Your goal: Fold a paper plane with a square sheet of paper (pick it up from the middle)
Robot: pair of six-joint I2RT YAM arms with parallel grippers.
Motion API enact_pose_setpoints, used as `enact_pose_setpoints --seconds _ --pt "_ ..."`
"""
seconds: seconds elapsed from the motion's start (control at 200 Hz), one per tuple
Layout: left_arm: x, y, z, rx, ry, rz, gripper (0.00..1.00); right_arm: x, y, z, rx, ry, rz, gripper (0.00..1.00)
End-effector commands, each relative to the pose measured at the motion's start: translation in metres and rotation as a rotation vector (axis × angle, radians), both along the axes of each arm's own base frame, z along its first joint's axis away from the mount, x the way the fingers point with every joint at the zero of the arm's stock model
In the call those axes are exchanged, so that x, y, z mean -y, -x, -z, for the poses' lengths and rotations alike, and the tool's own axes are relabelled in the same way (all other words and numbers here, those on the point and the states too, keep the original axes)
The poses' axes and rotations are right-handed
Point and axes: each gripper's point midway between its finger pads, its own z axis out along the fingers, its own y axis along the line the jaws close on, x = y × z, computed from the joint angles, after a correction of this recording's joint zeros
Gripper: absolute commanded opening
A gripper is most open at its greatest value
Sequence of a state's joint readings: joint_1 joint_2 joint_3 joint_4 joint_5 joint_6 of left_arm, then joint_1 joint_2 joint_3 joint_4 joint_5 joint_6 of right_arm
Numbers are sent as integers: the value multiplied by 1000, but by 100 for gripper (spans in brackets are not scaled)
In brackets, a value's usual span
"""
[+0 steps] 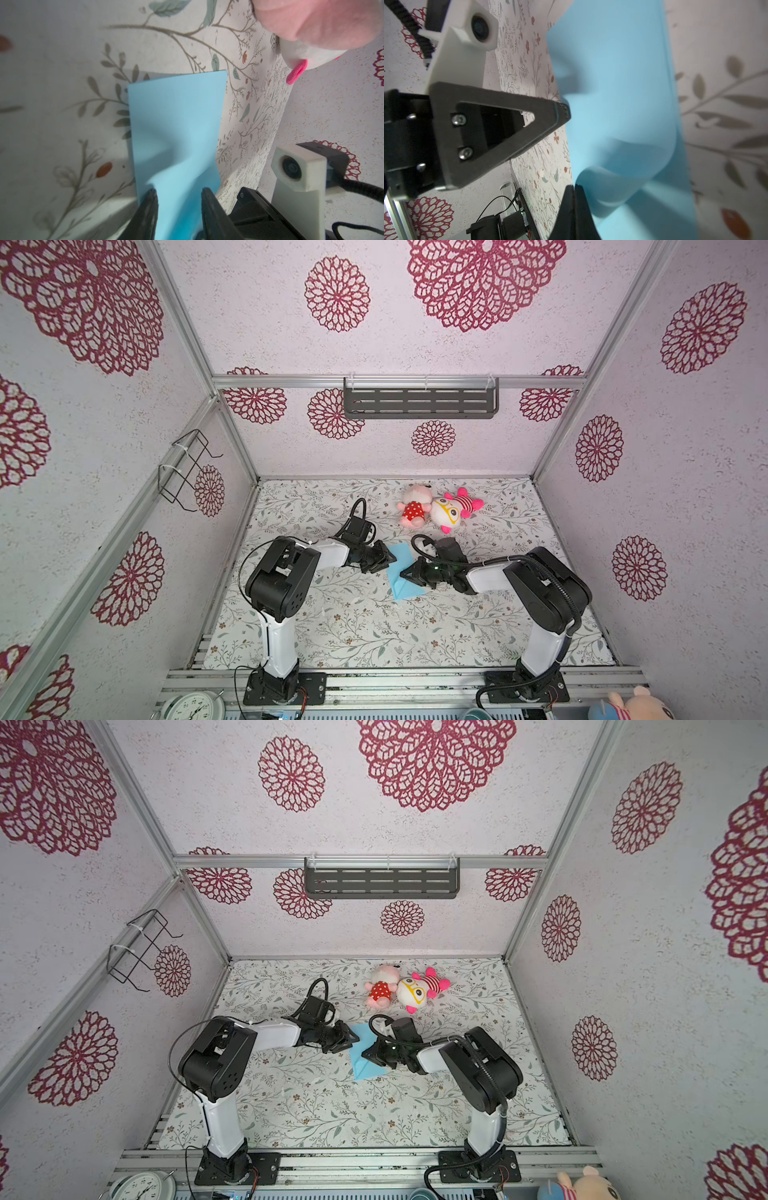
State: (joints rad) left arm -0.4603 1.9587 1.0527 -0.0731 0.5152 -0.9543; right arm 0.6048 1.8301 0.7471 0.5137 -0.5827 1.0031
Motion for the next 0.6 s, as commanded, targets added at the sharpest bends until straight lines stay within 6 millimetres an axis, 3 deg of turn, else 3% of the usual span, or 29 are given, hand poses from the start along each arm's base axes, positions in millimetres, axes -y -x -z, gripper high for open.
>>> enact_pose_setpoints --seconds 0.0,0.595 --pt "-33 30 58 -145 -187 -41 38 -10 -9 -12 67 -22 -10 5" --pt "-34 32 60 -150 -195 -42 34 -3 -12 7 63 63 16 7"
